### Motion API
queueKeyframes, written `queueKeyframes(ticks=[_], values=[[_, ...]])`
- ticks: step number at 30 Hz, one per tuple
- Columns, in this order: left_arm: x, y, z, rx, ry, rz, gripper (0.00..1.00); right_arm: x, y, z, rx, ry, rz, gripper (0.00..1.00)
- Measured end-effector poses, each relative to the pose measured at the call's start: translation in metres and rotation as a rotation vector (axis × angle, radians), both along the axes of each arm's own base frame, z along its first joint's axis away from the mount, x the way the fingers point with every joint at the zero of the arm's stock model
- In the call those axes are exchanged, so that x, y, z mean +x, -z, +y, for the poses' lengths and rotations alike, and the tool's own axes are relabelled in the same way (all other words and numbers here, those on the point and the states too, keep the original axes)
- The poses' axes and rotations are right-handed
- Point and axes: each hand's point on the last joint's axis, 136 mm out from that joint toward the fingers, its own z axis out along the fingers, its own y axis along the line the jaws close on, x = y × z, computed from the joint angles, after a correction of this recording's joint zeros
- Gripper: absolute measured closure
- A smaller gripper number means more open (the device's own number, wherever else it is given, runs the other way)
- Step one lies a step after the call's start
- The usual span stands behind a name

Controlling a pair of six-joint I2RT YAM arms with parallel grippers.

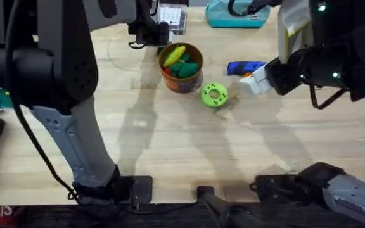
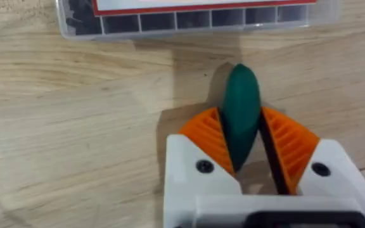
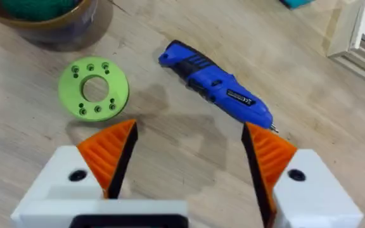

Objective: Pick up the gripper from the table and insert it into the empty holder that is missing its gripper. Then pick up a screw, insert it into the mounting hole, and use the screwdriver to tighten it. Finally, clean up the table by picking up the vegetable and placing it into the bucket.

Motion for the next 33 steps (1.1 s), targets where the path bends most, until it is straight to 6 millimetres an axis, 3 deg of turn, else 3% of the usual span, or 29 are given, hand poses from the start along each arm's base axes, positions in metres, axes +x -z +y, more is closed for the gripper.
queueKeyframes(ticks=[5, 9, 18, 28, 33], values=[[0.000, 0.004, 0.001, 0.011, 0.000, 0.005, 0.749, 0.000, 0.000, 0.000, 0.000, 0.000, 0.000, 0.008], [0.001, 0.001, 0.001, 0.009, 0.001, -0.005, 0.974, 0.000, 0.000, 0.000, 0.000, 0.000, 0.000, 0.008], [-0.007, -0.010, 0.005, 0.031, -0.002, 0.084, 0.972, 0.000, 0.000, 0.000, 0.001, 0.002, 0.000, 0.008], [-0.012, -0.084, 0.020, 0.051, -0.030, 0.159, 0.972, 0.000, 0.000, 0.000, 0.002, 0.002, 0.000, 0.008], [-0.032, -0.099, 0.024, 0.066, -0.030, 0.218, 0.972, 0.000, 0.000, 0.000, 0.001, 0.002, 0.001, 0.008]])
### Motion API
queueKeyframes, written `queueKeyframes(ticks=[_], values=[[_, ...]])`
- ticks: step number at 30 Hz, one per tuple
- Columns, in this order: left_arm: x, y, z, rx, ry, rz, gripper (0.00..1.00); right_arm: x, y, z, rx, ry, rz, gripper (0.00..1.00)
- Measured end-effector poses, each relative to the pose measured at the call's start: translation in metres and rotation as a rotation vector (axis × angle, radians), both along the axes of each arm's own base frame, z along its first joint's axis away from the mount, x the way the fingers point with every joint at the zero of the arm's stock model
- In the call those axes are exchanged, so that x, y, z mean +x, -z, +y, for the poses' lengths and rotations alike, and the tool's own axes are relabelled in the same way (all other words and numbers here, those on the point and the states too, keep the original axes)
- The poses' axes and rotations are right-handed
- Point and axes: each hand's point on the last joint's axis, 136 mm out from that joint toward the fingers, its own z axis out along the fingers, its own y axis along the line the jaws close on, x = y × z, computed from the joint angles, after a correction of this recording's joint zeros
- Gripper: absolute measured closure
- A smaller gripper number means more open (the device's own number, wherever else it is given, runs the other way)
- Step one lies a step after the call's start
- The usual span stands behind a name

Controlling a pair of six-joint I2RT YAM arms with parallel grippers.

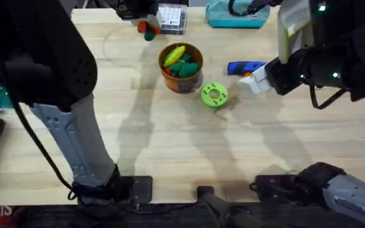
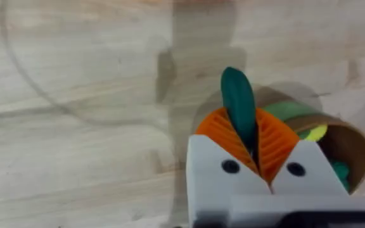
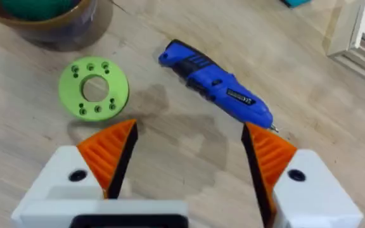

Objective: Pick up the gripper from the table and insert it into the empty holder that is missing its gripper. Then pick up a screw, insert it into the mounting hole, and use the screwdriver to tighten it. Finally, clean up the table by picking up the vegetable and placing it into the bucket.

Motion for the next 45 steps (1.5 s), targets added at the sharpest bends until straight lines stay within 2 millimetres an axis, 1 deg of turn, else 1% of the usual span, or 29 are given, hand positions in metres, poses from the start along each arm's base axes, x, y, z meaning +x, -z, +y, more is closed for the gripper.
queueKeyframes(ticks=[3, 5, 11, 13, 14, 16, 19, 25, 28, 31, 35, 38, 39, 43, 45], values=[[-0.005, -0.011, 0.001, 0.004, 0.001, -0.009, 0.972, 0.000, 0.000, 0.000, 0.000, 0.000, 0.000, 0.008], [-0.008, -0.026, 0.002, 0.004, 0.010, -0.039, 0.972, 0.000, 0.000, 0.000, 0.000, 0.000, -0.001, 0.008], [-0.029, -0.097, 0.004, -0.009, 0.043, -0.192, 0.972, 0.000, 0.000, 0.000, 0.001, 0.000, -0.001, 0.007], [-0.037, -0.116, 0.003, -0.022, 0.069, -0.242, 0.972, 0.000, 0.000, 0.000, 0.000, 0.000, 0.000, 0.008], [-0.044, -0.122, 0.001, -0.032, 0.087, -0.255, 0.972, 0.000, 0.000, 0.000, 0.000, 0.000, -0.001, 0.008], [-0.056, -0.125, -0.003, -0.055, 0.131, -0.274, 0.972, 0.000, 0.000, 0.000, 0.000, 0.000, 0.000, 0.008], [-0.075, -0.115, -0.010, -0.090, 0.206, -0.282, 0.972, 0.000, 0.000, 0.000, 0.000, 0.000, -0.001, 0.007], [-0.107, -0.076, -0.019, -0.123, 0.321, -0.307, 0.972, 0.000, 0.000, 0.000, -0.001, -0.001, 0.000, 0.008], [-0.120, -0.060, -0.027, -0.134, 0.369, -0.346, 0.972, 0.000, 0.000, 0.000, 0.000, -0.001, -0.001, 0.008], [-0.125, -0.045, -0.040, -0.146, 0.410, -0.375, 0.972, 0.000, 0.000, 0.000, -0.001, -0.001, -0.001, 0.008], [-0.125, -0.026, -0.055, -0.165, 0.438, -0.370, 0.972, 0.000, 0.000, 0.000, -0.002, -0.003, -0.001, 0.007], [-0.122, -0.016, -0.065, -0.175, 0.454, -0.358, 0.968, 0.000, 0.000, 0.000, -0.002, -0.003, -0.001, 0.007], [-0.122, -0.013, -0.068, -0.178, 0.458, -0.350, 0.941, 0.000, 0.000, 0.000, -0.002, -0.003, -0.001, 0.007], [-0.123, 0.001, -0.075, -0.186, 0.470, -0.306, 0.750, 0.000, 0.000, 0.000, -0.002, -0.003, -0.001, 0.007], [-0.122, 0.007, -0.076, -0.186, 0.471, -0.291, 0.589, 0.000, 0.000, 0.000, -0.002, -0.003, 0.000, 0.007]])
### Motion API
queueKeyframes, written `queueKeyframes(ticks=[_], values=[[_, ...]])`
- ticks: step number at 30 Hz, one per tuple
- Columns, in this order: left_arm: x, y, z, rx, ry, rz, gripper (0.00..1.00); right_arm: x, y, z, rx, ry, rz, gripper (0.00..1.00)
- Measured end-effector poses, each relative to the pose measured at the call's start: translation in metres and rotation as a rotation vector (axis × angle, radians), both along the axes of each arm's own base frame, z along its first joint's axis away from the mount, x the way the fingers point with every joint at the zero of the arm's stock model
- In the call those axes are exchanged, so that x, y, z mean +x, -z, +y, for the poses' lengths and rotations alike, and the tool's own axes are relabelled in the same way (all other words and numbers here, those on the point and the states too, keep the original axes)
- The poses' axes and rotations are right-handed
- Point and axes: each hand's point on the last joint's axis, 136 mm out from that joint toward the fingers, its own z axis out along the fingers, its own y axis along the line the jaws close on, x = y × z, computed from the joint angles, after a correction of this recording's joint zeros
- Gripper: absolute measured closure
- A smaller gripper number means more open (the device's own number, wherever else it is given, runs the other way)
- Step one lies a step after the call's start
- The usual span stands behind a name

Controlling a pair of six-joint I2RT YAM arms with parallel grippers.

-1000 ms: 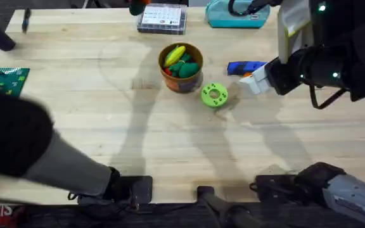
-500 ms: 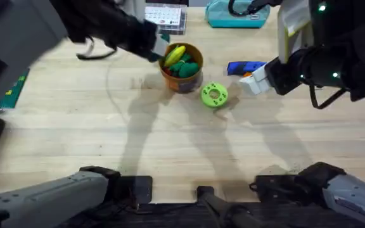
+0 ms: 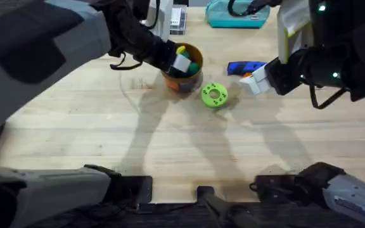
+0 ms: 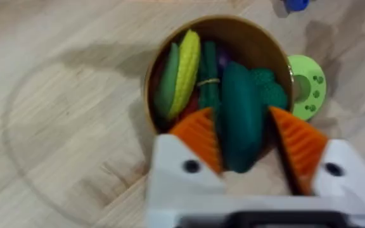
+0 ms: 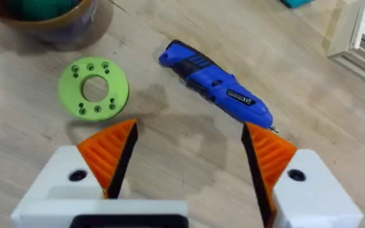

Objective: Pick up the gripper from the table and insert it into the empty holder that is missing its gripper. Then pick up a screw, insert it into the mounting hole, and use the screwdriver to tighten it. Finally, clean up the table by picking up the vegetable and placing it into the bucket.

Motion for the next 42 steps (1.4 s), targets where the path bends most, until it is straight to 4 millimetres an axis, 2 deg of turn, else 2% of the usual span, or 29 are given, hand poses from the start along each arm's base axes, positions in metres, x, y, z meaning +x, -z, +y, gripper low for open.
queueKeyframes(ticks=[1, 2, 3, 4, 5, 10, 15, 18, 23, 28, 34, 38, 42], values=[[0.001, 0.002, 0.000, -0.001, -0.004, 0.006, 0.442, 0.000, 0.000, 0.000, 0.000, 0.000, 0.000, 0.007], [0.001, 0.003, 0.000, 0.000, -0.003, 0.005, 0.360, 0.000, 0.000, 0.000, 0.000, 0.000, 0.000, 0.007], [0.002, 0.003, -0.001, -0.002, -0.004, 0.004, 0.196, 0.000, 0.000, 0.000, 0.000, 0.000, 0.000, 0.007], [0.003, 0.003, -0.001, -0.003, -0.005, 0.001, 0.073, 0.000, 0.000, 0.000, 0.000, 0.000, 0.000, 0.008], [0.003, 0.002, -0.001, -0.004, -0.006, 0.000, 0.026, 0.000, 0.000, 0.000, 0.000, 0.000, 0.000, 0.008], [0.001, -0.001, 0.000, -0.003, -0.006, 0.004, 0.012, 0.000, 0.000, 0.000, 0.000, 0.000, 0.000, 0.008], [-0.008, -0.030, 0.007, 0.000, 0.000, -0.043, 0.012, 0.000, 0.000, 0.000, 0.000, 0.001, 0.001, 0.008], [-0.014, -0.056, 0.025, 0.025, -0.038, -0.108, 0.010, 0.000, 0.000, 0.000, 0.007, 0.010, 0.003, 0.008], [-0.031, -0.094, 0.067, 0.077, -0.152, -0.201, 0.012, -0.001, -0.001, 0.000, 0.038, 0.047, 0.003, 0.008], [-0.059, -0.117, 0.100, 0.135, -0.244, -0.252, 0.012, -0.005, -0.015, -0.002, 0.117, 0.111, -0.040, 0.008], [-0.087, -0.114, 0.120, 0.212, -0.293, -0.214, 0.012, -0.017, -0.046, -0.008, 0.241, 0.174, -0.138, 0.008], [-0.091, -0.109, 0.123, 0.233, -0.295, -0.189, 0.009, -0.023, -0.058, -0.011, 0.294, 0.200, -0.175, 0.007], [-0.090, -0.108, 0.124, 0.238, -0.296, -0.186, 0.012, -0.024, -0.061, -0.011, 0.316, 0.216, -0.182, 0.008]])
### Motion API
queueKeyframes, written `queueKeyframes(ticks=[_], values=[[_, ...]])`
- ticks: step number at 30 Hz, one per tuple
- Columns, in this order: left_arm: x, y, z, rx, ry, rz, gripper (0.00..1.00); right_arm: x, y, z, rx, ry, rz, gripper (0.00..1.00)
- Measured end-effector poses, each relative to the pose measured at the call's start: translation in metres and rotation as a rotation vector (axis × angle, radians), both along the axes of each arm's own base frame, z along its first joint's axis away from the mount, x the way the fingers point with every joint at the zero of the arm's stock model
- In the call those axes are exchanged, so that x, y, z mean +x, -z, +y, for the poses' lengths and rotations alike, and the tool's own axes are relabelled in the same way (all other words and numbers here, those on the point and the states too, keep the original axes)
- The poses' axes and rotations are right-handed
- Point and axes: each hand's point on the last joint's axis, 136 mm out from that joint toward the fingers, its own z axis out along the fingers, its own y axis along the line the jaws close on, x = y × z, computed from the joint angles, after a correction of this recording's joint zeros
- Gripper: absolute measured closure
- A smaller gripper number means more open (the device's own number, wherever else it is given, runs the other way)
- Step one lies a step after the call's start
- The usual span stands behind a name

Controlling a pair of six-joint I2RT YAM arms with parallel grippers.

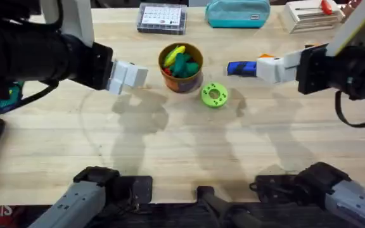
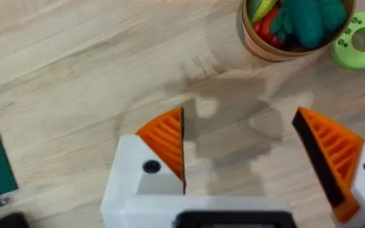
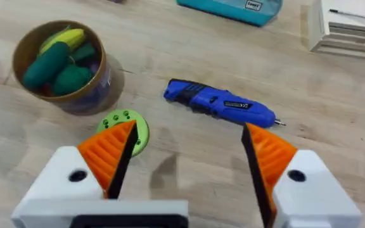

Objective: Pick up the gripper from the table and insert it into the empty holder that is missing its gripper. Then pick up a screw, insert it into the mounting hole, and use the screwdriver to tighten it. Finally, clean up the table by picking up the vegetable and placing it into the bucket.

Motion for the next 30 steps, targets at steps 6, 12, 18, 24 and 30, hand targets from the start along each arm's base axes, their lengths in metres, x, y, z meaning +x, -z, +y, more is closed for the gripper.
queueKeyframes(ticks=[6, 12, 18, 24, 30], values=[[0.0019, 0.0035, 0.0011, 0.008, -0.005, 0.014, 0.013, 0.0000, 0.0002, 0.0000, 0.009, 0.007, 0.002, 0.007], [0.0020, 0.0034, 0.0015, 0.010, -0.006, 0.013, 0.013, 0.0000, 0.0002, 0.0000, 0.009, 0.007, 0.002, 0.007], [0.0020, 0.0034, 0.0015, 0.010, -0.006, 0.013, 0.013, 0.0000, 0.0002, 0.0000, 0.009, 0.007, 0.002, 0.007], [0.0020, 0.0034, 0.0015, 0.010, -0.006, 0.013, 0.013, 0.0000, 0.0002, 0.0000, 0.009, 0.007, 0.002, 0.007], [0.0020, 0.0034, 0.0015, 0.010, -0.006, 0.013, 0.013, 0.0000, 0.0002, 0.0000, 0.009, 0.007, 0.002, 0.007]])
